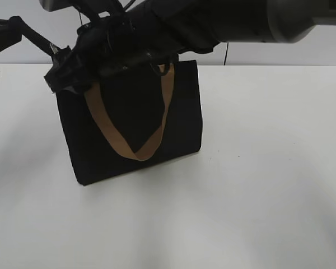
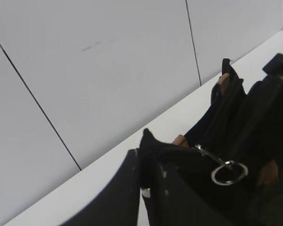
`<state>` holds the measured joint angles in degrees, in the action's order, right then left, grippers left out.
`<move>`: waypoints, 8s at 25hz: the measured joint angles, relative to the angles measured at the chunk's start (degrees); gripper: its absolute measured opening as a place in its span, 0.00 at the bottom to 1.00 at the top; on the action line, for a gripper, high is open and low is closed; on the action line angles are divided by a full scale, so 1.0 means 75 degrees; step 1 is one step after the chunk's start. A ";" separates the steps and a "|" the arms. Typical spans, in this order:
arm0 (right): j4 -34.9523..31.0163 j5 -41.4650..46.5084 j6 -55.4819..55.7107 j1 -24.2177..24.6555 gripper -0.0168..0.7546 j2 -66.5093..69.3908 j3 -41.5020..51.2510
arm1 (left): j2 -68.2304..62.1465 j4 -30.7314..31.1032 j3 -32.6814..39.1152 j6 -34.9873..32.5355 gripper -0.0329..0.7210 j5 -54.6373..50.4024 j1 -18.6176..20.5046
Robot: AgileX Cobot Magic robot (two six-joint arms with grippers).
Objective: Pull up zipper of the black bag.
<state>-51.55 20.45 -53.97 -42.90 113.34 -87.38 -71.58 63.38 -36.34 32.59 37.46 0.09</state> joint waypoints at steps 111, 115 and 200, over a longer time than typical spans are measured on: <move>0.3990 0.2260 0.5485 0.2068 0.00 -0.0918 -0.0173 | 0.0535 -0.0105 0.0014 0.0000 0.07 -0.0523 -0.0049; 0.3963 0.2253 0.5584 0.2094 0.00 -0.0959 -0.0173 | 0.0535 -0.0105 0.0014 0.0000 0.07 -0.0515 -0.0049; 0.5844 0.5579 0.5519 0.3046 0.55 -0.1922 -0.0152 | -0.0047 -0.3724 -0.0007 0.1382 0.60 -0.8041 -0.1734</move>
<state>-7.72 62.29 -12.58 -20.06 98.92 -88.52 -71.94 35.45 -36.40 42.96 -22.85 -12.91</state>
